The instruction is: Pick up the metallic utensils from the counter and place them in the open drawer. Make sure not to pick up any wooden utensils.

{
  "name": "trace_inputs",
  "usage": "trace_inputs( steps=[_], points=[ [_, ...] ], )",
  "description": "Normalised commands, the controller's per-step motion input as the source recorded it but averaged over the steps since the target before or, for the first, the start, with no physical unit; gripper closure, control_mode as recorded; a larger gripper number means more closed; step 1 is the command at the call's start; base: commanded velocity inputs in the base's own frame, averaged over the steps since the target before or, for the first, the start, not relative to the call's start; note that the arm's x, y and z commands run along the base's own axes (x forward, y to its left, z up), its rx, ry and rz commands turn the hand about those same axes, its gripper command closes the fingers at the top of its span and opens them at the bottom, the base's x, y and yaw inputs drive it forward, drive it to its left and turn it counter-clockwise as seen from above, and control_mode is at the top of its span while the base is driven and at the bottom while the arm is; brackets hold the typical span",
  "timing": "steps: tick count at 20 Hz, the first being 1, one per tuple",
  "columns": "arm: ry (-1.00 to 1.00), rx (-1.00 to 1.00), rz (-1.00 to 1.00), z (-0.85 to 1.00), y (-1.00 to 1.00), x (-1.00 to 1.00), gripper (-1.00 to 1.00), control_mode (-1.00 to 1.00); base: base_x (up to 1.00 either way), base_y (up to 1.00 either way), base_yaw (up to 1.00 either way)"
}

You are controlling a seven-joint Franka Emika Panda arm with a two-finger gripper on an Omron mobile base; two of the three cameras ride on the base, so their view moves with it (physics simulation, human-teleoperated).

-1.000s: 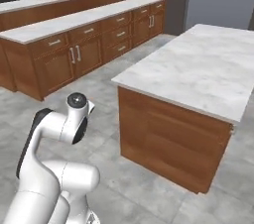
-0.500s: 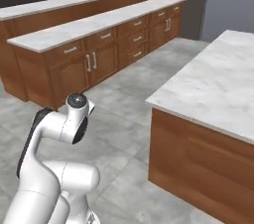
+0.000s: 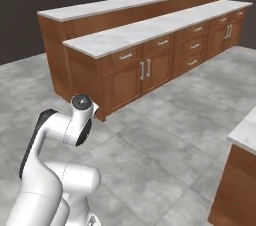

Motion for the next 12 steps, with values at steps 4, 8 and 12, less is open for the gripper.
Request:
trace_inputs(
  steps=[4,8,12],
  points=[
    [0.0,0.0,0.0,0.0,0.0,0.0,-1.0,1.0,0.58,1.0,0.22],
    [0.0,0.0,0.0,0.0,0.0,0.0,-1.0,1.0,0.92,1.0,0.08],
    [0.0,0.0,0.0,0.0,0.0,0.0,-1.0,1.0,1.0,1.0,0.0]
  ],
)
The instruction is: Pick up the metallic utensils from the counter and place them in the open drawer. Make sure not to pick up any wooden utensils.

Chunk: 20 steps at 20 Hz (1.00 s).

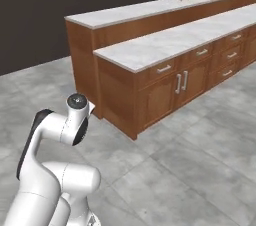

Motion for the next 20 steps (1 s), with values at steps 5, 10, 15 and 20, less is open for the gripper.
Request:
trace_inputs(
  steps=[5,10,15,20],
  points=[
    [0.0,0.0,0.0,0.0,0.0,0.0,-1.0,1.0,1.0,1.0,0.0],
    [0.0,0.0,0.0,0.0,0.0,0.0,-1.0,1.0,1.0,1.0,0.0],
    [0.0,0.0,0.0,0.0,0.0,0.0,-1.0,1.0,1.0,1.0,0.0],
    [0.0,0.0,0.0,0.0,0.0,0.0,-1.0,1.0,1.0,1.0,0.0]
  ],
)
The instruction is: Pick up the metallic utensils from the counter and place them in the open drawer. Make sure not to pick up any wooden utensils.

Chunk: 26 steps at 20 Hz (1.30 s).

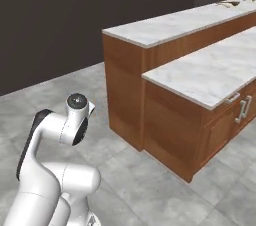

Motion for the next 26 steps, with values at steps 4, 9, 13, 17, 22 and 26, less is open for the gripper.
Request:
trace_inputs(
  steps=[4,9,13,17,22,26],
  points=[
    [0.0,0.0,0.0,0.0,0.0,0.0,-1.0,1.0,1.0,1.0,0.0],
    [0.0,0.0,0.0,0.0,0.0,0.0,-1.0,1.0,1.0,1.0,0.0],
    [0.0,0.0,0.0,0.0,0.0,0.0,-1.0,1.0,1.0,1.0,-0.02],
    [0.0,0.0,0.0,0.0,0.0,0.0,-1.0,1.0,1.0,1.0,-0.1],
    [0.0,0.0,0.0,0.0,0.0,0.0,-1.0,1.0,1.0,1.0,-0.22],
    [0.0,0.0,0.0,0.0,0.0,0.0,-1.0,1.0,1.0,1.0,-0.38]
  ],
)
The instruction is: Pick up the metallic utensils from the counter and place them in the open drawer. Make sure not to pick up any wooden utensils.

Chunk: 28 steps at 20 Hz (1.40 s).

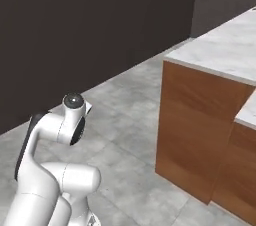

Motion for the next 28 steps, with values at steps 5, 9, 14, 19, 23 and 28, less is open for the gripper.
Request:
trace_inputs(
  steps=[5,9,14,19,23,28],
  points=[
    [0.0,0.0,0.0,0.0,0.0,0.0,-1.0,1.0,1.0,1.0,-0.54],
    [0.0,0.0,0.0,0.0,0.0,0.0,-1.0,1.0,1.0,1.0,-0.53],
    [0.0,0.0,0.0,0.0,0.0,0.0,-1.0,1.0,1.0,1.0,-0.44],
    [0.0,0.0,0.0,0.0,0.0,0.0,-1.0,1.0,1.0,1.0,-0.31],
    [0.0,0.0,0.0,0.0,0.0,0.0,-1.0,1.0,1.0,1.0,-0.35],
    [0.0,0.0,0.0,0.0,0.0,0.0,-1.0,1.0,1.0,1.0,-0.38]
  ],
)
